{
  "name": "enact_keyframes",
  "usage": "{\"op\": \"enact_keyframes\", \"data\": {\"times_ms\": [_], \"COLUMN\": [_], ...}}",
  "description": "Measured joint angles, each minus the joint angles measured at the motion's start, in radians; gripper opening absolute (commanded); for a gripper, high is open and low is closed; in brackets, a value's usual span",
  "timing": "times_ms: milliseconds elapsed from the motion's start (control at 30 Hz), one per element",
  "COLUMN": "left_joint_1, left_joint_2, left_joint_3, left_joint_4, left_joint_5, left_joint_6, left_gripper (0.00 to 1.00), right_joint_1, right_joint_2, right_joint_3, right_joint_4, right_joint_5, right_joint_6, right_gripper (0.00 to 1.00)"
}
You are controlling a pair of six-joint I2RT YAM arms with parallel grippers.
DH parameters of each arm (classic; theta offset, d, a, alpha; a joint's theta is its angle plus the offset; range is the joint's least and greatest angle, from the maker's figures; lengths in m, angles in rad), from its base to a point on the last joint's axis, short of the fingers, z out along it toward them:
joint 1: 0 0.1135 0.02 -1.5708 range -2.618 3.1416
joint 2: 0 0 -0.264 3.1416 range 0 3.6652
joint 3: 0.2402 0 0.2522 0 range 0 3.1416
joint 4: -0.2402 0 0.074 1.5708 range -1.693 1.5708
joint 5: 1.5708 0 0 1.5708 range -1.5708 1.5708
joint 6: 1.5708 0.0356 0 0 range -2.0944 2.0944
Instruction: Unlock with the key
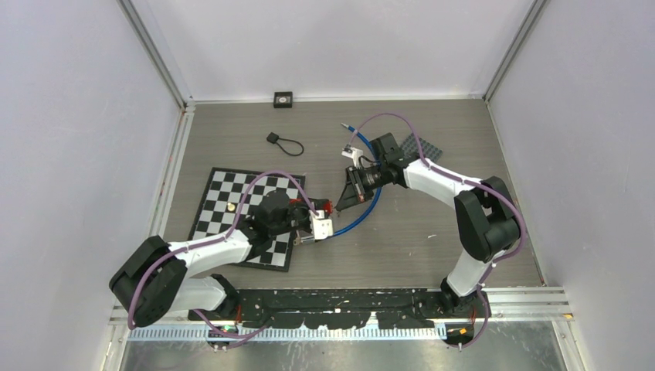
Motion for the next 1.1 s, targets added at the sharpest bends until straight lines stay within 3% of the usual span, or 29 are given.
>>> {"op": "enact_keyframes", "data": {"times_ms": [567, 1100], "left_joint_1": [0.029, 0.024], "left_joint_2": [0.0, 0.0], "left_joint_3": [0.0, -0.061], "left_joint_4": [0.051, 0.093], "left_joint_5": [0.109, 0.034], "left_joint_6": [-0.145, 0.032], "left_gripper": [0.0, 0.0], "right_joint_1": [0.017, -0.013], "right_joint_2": [-0.131, 0.021], "right_joint_3": [-0.056, -0.055], "right_joint_4": [-0.005, 0.127], "right_joint_5": [0.105, -0.035], "right_joint_6": [-0.14, 0.093], "right_gripper": [0.0, 0.01]}}
